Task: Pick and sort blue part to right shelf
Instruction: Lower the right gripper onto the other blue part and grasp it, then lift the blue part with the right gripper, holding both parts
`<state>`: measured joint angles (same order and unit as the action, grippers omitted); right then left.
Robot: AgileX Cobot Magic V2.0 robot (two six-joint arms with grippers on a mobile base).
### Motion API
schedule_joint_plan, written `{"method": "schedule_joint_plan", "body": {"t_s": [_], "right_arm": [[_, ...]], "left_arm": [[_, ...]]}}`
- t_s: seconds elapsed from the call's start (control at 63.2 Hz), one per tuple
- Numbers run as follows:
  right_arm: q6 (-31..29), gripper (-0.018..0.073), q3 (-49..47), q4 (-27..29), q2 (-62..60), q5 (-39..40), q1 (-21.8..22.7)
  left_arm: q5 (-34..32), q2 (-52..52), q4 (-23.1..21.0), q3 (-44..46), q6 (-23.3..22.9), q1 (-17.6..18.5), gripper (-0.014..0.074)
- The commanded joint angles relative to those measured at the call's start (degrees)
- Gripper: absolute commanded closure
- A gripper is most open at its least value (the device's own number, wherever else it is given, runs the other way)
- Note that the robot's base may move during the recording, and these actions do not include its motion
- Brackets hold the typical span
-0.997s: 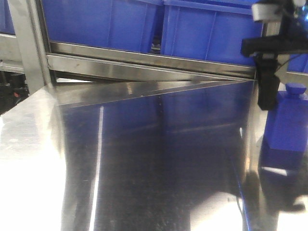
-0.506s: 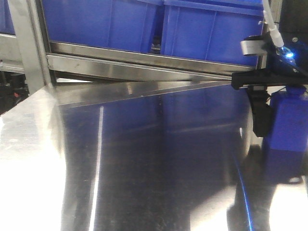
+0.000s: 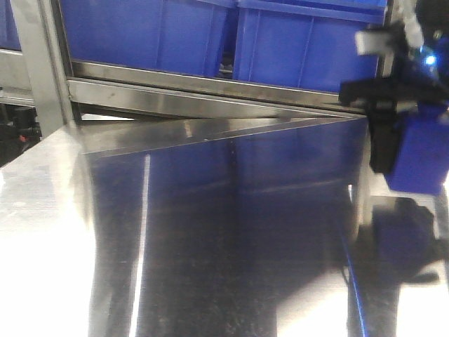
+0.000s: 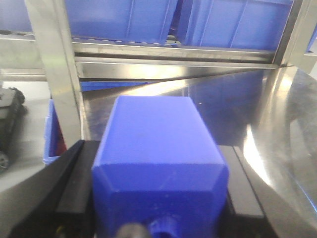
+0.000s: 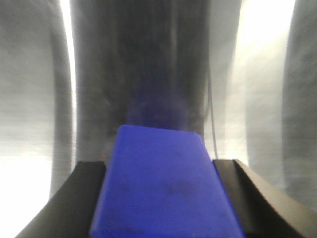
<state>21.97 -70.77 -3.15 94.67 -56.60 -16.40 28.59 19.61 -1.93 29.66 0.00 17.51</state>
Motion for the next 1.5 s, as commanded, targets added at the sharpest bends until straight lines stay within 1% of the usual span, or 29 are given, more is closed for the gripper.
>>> {"method": "schedule_joint_plan", "body": {"t_s": [0.0, 0.095, 0.206, 0.459, 0.712, 0.886, 0.997, 1.124, 1.266, 1.393, 1.487], "right_arm": [[-0.3, 0.0273, -0.97, -2.24, -6.09, 2.98, -0.08], [-1.05, 0.0273, 0.87, -4.4, -10.82, 5.65, -0.08], [-1.57, 0.0273, 5.17, -7.02, -17.29, 8.81, -0.08], [-8.78, 0.0273, 17.84, -7.73, -33.33, 14.07, -0.08], [-11.46, 0.0273, 30.9, -7.73, -50.3, 18.92, -0.08], [-11.9, 0.0273, 38.78, -7.73, -62.67, 20.22, -0.08], [-11.9, 0.0273, 41.2, -7.73, -69.86, 19.97, -0.08], [-12.04, 0.0273, 41.66, -7.73, -77.47, 19.59, -0.08], [-14.43, 0.0273, 41.6, -7.73, -85.19, 19.64, -0.08], [-14.76, 0.0273, 41.47, -7.73, -89.59, 21.25, -0.08], [-14.76, 0.0273, 41.47, -7.73, -91.99, 24.29, -0.08]], "left_arm": [[-3.16, -2.02, 1.93, 1.66, -2.01, -1.0, 0.0241], [-0.83, -4.57, 5.65, 1.66, -5.92, -2.31, 0.0241], [1.12, -6.78, 7.14, 1.56, -6.37, -3.56, 0.0241], [1.74, -7.7, 7.14, 1.56, -6.37, -3.8, 0.0241], [1.85, -7.7, 7.14, 1.56, -6.37, -3.8, 0.0241], [2.07, -7.7, 7.14, 1.56, -6.37, -3.8, 0.0241], [2.18, -7.7, 7.14, 1.56, -6.37, -3.8, 0.0241], [2.26, -7.7, 7.14, 1.56, -6.37, -3.8, 0.0241], [2.26, -7.7, 7.14, 1.56, -6.37, -3.8, 0.0241], [2.26, -7.7, 7.14, 1.56, -6.37, -3.8, 0.0241], [2.26, -7.7, 7.14, 1.56, -6.37, -3.8, 0.0241]]}}
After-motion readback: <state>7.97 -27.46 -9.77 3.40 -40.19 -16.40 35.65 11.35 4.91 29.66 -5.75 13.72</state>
